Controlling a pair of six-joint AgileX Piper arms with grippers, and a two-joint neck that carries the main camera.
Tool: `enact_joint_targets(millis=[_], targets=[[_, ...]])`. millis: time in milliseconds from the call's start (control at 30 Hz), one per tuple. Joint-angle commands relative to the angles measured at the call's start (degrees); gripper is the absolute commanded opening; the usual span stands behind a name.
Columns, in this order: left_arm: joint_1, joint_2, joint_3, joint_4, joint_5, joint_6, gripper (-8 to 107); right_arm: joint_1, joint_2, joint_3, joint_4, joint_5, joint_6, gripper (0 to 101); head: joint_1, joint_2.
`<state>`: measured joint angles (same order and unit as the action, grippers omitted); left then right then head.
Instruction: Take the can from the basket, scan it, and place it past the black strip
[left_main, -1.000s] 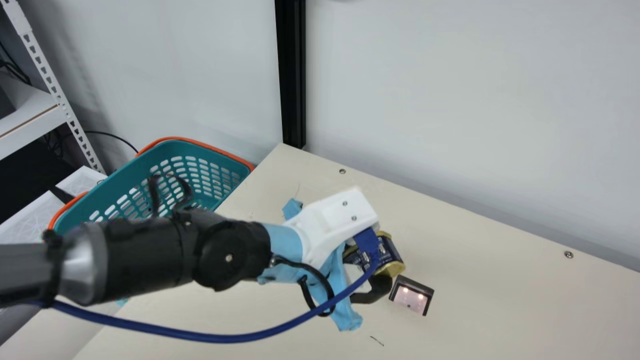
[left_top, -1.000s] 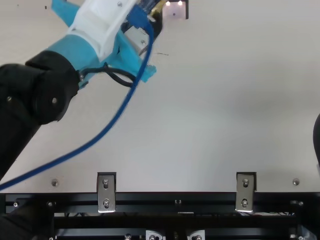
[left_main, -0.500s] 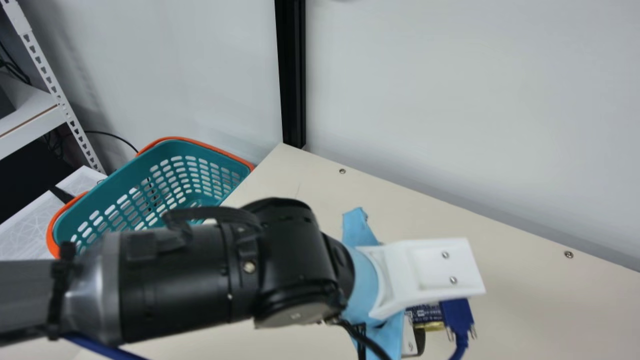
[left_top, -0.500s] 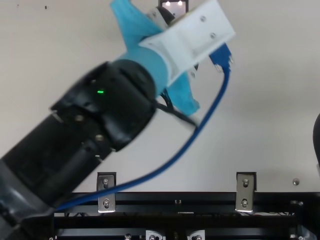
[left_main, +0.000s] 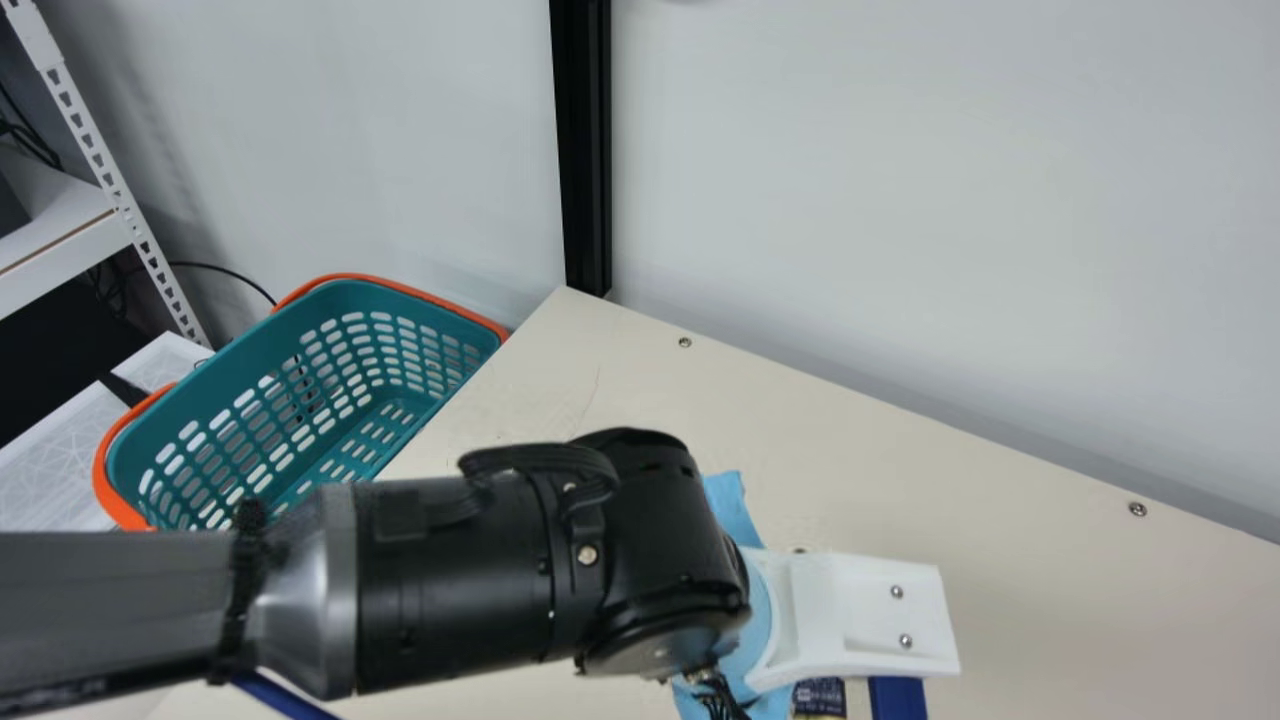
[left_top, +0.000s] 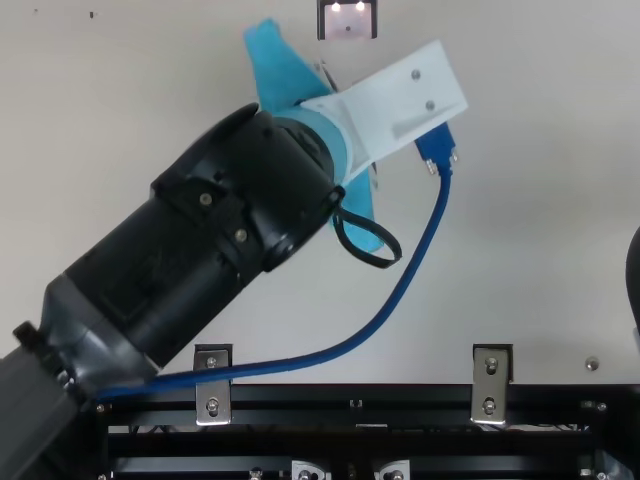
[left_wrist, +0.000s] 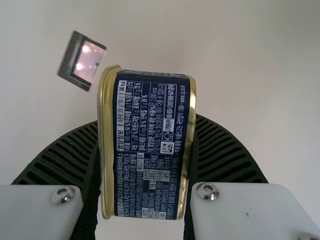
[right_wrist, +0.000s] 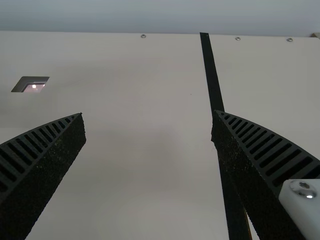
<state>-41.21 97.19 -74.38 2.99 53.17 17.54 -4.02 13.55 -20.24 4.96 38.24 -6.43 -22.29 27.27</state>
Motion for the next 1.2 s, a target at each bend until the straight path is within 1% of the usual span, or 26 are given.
enact_joint_targets(millis=[0, 300, 633, 933, 1000, 1033, 1067, 1167], targets=[[0.39, 0.32, 0.38, -1.96, 0.23, 1.98, 10, 0.00, 0.00, 0.00, 0.00, 0.00, 0.00, 101, -2.44, 1.02], [0.94, 1.09, 2.27, -5.82, 2.03, 10.19, 10, 0.00, 0.00, 0.00, 0.00, 0.00, 0.00, 101, -2.44, 1.02], [-0.20, 1.81, 3.56, -5.69, 2.83, 16.49, 10, 0.00, 0.00, 0.00, 0.00, 0.00, 0.00, 101, -2.44, 1.02], [-1.58, 3.07, 4.28, -4.60, 2.03, 18.34, 10, 0.00, 0.00, 0.00, 0.00, 0.00, 0.00, 101, -2.44, 1.02], [-1.83, 3.34, 4.61, -4.02, 1.48, 18.20, 42, 0.00, 0.00, 0.00, 0.00, 0.00, 0.00, 101, -2.44, 1.02], [-1.93, 3.47, 4.78, -3.75, 1.16, 18.11, 55, 0.00, 0.00, 0.00, 0.00, 0.00, 0.00, 101, -2.44, 1.02], [-2.03, 3.56, 4.99, -3.52, 0.84, 18.00, 90, 0.00, 0.00, 0.00, 0.00, 0.00, 0.00, 101, -2.44, 1.02], [-2.17, 3.70, 5.62, -3.20, -0.22, 17.54, 90, 0.00, 0.00, 0.00, 0.00, 0.00, 0.00, 101, -2.44, 1.02]])
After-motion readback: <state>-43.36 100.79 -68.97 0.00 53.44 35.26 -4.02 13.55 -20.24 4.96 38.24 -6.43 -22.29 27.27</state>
